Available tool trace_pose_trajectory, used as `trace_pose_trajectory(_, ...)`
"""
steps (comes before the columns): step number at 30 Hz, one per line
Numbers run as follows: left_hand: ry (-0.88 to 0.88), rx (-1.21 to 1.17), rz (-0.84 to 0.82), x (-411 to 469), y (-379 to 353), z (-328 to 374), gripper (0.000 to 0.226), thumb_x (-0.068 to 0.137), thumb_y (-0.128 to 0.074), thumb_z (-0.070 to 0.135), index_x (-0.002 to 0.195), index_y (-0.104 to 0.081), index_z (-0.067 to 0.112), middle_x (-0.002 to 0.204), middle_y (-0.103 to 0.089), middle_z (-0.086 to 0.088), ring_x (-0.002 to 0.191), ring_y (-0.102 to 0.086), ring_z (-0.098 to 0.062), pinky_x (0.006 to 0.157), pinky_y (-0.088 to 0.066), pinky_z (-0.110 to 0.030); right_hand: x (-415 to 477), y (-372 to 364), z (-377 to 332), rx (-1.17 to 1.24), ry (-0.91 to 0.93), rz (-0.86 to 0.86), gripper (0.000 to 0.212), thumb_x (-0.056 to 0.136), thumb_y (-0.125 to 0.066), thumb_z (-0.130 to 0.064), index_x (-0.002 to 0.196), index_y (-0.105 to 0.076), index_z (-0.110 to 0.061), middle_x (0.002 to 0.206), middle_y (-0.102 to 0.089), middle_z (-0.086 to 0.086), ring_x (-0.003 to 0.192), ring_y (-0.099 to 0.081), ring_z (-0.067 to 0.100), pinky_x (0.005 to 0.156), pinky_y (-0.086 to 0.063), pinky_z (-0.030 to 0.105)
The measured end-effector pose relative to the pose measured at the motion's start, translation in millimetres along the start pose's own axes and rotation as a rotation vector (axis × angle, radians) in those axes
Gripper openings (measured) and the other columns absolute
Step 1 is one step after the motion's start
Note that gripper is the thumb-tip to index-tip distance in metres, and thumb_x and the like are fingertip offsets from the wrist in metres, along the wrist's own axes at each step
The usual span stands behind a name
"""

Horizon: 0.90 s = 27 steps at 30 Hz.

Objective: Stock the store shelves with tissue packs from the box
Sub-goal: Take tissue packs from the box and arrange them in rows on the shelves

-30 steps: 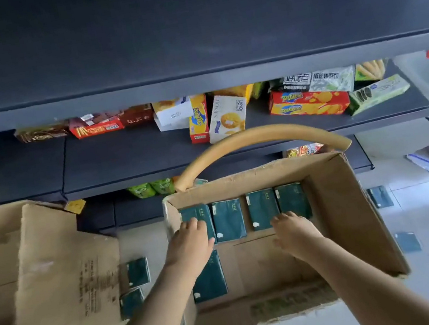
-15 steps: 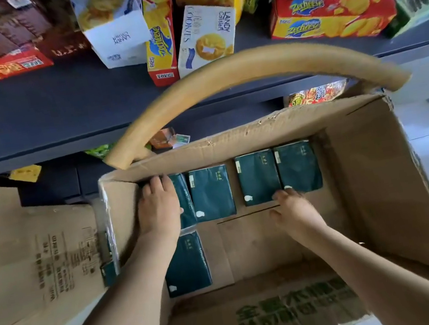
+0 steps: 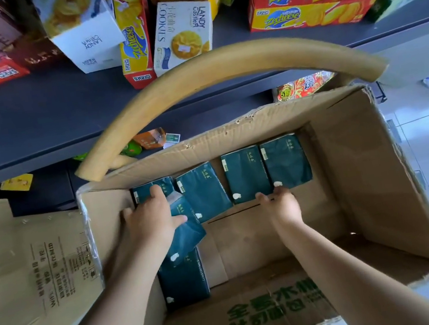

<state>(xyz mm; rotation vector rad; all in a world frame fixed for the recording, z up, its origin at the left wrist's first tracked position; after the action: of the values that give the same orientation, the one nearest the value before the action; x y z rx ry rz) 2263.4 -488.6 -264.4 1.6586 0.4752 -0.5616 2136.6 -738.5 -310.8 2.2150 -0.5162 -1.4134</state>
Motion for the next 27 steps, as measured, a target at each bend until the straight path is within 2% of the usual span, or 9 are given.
trace_pose_trajectory(4,0.100,-0.340,0.011,-3.5,6.1,-12.8,0.059,0.074,-0.076,0.048,0.105,-0.042,0.010,0.104,-0.064,-0.011,0.094,-0.061,-0.031,0.071,-0.042,-0.034,-4.2,-17.1,1.6,0.453,-0.171,0.051,0.066,0.085,-0.069,-0.027,0.136,-0.036,-0.003,0.134,-0.052,0.012,0.123,-0.051,0.028,0.099,-0.041,0.030)
trace_pose_trajectory(6,0.093,-0.447,-0.033,-4.9,-2.2,-15.5,0.054,0.073,-0.076,0.045,0.099,-0.052,0.004,0.102,-0.064,-0.013,0.094,-0.060,-0.030,0.072,-0.044,-0.035,-5.1,-27.4,1.5,0.585,-0.259,0.062,0.074,0.080,-0.074,-0.030,0.137,-0.034,-0.003,0.134,-0.050,0.011,0.124,-0.050,0.027,0.096,-0.041,0.028)
trace_pose_trajectory(10,0.116,-0.629,-0.086,-9.1,-12.7,-19.7,0.049,0.071,-0.078,0.046,0.088,-0.060,0.003,0.094,-0.067,-0.014,0.088,-0.064,-0.031,0.076,-0.050,-0.037,2.8,-37.5,1.0,0.589,-0.261,0.067,0.061,0.080,-0.072,-0.038,0.121,-0.053,0.003,0.120,-0.061,0.017,0.109,-0.060,0.030,0.076,-0.043,0.027)
trace_pose_trajectory(12,0.117,-0.665,-0.081,-9.3,-10.5,-19.8,0.048,0.071,-0.078,0.046,0.089,-0.061,0.004,0.094,-0.068,-0.013,0.088,-0.064,-0.031,0.078,-0.052,-0.039,0.8,-40.6,0.8,0.568,-0.256,0.031,0.065,0.081,-0.070,-0.043,0.122,-0.052,0.004,0.121,-0.060,0.017,0.111,-0.058,0.031,0.079,-0.043,0.028)
trace_pose_trajectory(15,0.097,-0.672,-0.038,-11.1,0.5,-18.3,0.045,0.073,-0.076,0.045,0.088,-0.058,0.006,0.095,-0.066,-0.013,0.089,-0.063,-0.031,0.077,-0.050,-0.038,-5.7,-31.2,1.8,0.578,-0.208,0.060,0.074,0.080,-0.071,-0.042,0.136,-0.043,-0.003,0.131,-0.054,0.010,0.120,-0.053,0.028,0.093,-0.042,0.030)
trace_pose_trajectory(18,0.039,-0.627,-0.014,-21.1,9.2,-14.3,0.043,0.076,-0.073,0.047,0.083,-0.053,0.009,0.093,-0.064,-0.010,0.086,-0.061,-0.029,0.072,-0.046,-0.035,-15.8,-10.0,7.8,0.584,-0.134,0.090,0.054,0.080,-0.074,-0.035,0.122,-0.053,-0.008,0.116,-0.063,0.006,0.098,-0.061,0.021,0.081,-0.048,0.029)
trace_pose_trajectory(20,0.010,-0.634,0.002,-31.7,14.7,-14.1,0.043,0.076,-0.072,0.048,0.078,-0.049,0.011,0.092,-0.062,-0.010,0.084,-0.059,-0.028,0.070,-0.044,-0.034,-23.6,3.8,15.9,0.648,-0.129,0.099,0.043,0.079,-0.076,-0.030,0.111,-0.054,-0.012,0.111,-0.064,0.006,0.094,-0.063,0.021,0.082,-0.053,0.032)
trace_pose_trajectory(24,-0.036,-0.733,0.007,-59.7,32.6,-13.3,0.043,0.079,-0.070,0.047,0.089,-0.053,0.009,0.093,-0.062,-0.008,0.085,-0.059,-0.027,0.071,-0.045,-0.035,-49.4,36.1,16.0,0.749,-0.078,0.097,0.042,0.077,-0.077,-0.025,0.110,-0.054,-0.014,0.112,-0.063,0.007,0.099,-0.064,0.023,0.087,-0.056,0.038)
trace_pose_trajectory(27,-0.082,-0.817,0.012,-88.9,61.4,-6.7,0.044,0.082,-0.066,0.047,0.099,-0.054,0.009,0.096,-0.058,-0.004,0.085,-0.054,-0.022,0.065,-0.039,-0.031,-81.9,68.8,3.7,0.759,0.010,0.080,0.041,0.079,-0.075,-0.023,0.112,-0.052,-0.014,0.106,-0.060,0.003,0.095,-0.062,0.016,0.073,-0.056,0.027)
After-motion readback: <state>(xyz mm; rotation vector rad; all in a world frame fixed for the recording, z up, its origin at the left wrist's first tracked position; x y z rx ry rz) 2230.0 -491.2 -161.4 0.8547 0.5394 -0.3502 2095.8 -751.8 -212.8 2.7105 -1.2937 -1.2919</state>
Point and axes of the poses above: each hand's wrist, its own x-axis towards the middle knuckle, its own y-axis out of the back of the hand, z = x × y, the point moved 10 cm from there along x, towards the middle knuckle
